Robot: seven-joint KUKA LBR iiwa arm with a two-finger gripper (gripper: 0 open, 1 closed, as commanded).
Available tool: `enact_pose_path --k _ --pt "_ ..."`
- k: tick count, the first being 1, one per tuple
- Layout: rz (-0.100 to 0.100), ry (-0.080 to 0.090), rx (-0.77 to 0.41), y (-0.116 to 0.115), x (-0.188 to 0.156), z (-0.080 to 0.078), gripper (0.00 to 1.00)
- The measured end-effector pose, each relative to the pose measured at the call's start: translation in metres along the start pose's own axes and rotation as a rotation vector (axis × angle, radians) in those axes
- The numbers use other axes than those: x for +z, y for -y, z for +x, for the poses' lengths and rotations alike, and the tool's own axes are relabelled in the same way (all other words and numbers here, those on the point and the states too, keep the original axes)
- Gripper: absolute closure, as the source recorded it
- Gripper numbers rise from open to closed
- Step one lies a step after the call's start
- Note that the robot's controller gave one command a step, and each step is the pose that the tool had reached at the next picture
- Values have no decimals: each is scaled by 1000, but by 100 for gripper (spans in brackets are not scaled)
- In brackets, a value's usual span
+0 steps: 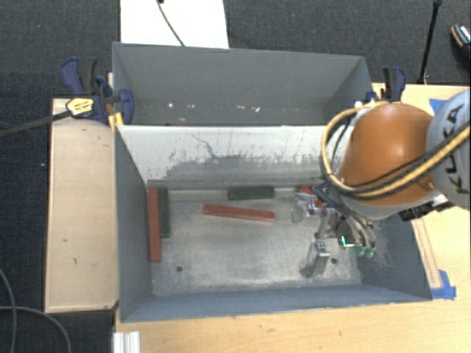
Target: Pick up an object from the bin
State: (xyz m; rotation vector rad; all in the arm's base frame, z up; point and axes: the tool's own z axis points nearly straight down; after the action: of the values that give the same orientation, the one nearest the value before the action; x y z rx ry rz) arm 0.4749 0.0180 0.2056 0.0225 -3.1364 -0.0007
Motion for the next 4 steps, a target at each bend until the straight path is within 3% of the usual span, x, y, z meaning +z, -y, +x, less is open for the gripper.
enact_pose_path --k 1,2,3,4 --pt "-2 6 -35 -61 111 -71 0" --pt "-1 11 -44 -81 136 -121 0" --pt "-1 14 -42 -80 131 -121 100" --pt "0 18 -90 -76 -38 -106 100"
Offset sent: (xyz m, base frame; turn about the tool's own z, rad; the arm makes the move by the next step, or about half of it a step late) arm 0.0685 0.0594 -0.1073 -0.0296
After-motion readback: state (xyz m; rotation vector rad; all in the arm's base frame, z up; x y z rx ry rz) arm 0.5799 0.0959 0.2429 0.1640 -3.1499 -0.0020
